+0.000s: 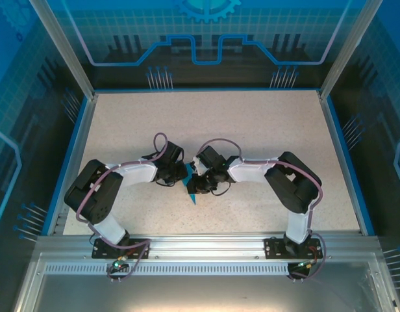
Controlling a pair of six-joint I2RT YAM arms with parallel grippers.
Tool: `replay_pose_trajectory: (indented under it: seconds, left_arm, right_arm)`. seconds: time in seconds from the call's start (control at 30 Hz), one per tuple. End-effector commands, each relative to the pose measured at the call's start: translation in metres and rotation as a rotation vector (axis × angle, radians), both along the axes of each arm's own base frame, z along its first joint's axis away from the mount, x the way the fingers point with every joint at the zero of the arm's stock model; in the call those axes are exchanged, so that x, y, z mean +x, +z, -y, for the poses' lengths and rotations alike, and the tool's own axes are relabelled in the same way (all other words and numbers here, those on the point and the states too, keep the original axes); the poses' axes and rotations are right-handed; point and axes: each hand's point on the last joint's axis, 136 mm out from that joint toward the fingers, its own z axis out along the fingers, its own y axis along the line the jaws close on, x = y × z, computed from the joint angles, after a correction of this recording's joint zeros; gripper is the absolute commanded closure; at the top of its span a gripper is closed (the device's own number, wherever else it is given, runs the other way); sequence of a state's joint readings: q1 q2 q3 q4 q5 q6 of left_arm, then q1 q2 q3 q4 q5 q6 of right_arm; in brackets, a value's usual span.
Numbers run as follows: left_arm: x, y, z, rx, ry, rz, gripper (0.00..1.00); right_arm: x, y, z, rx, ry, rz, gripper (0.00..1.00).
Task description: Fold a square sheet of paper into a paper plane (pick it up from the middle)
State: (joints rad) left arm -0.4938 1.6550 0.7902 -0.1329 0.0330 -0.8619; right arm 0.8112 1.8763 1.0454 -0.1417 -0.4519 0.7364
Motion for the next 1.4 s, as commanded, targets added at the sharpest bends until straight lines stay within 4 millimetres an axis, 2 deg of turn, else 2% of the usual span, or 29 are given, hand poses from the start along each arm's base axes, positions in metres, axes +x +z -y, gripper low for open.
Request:
replay_pose_trajectory:
  seconds: [0.0,0.9,1.1,1.37]
  left_arm:
    - [-0.008,-0.011,-0.008,0.05,0.0,-0.046,0.87]
    - [-0.009,-0.014,-0.012,0.069,0.016,-0.057,0.86]
    - [-0.008,-0.014,-0.012,0.074,0.019,-0.056,0.86]
    - [-0.01,-0.016,-0.015,0.083,0.033,-0.067,0.86]
  right_arm:
    - [-0.01,-0.009,0.002,-0.023,0.006,-0.038,0.83]
    - [-0.029,-0.037,0.019,-0.085,0.009,-0.127,0.83]
    - [-0.041,-0.035,0.021,-0.083,0.054,-0.149,0.84]
    - [-0.065,-0.038,0.036,-0.118,0.087,-0.177,0.84]
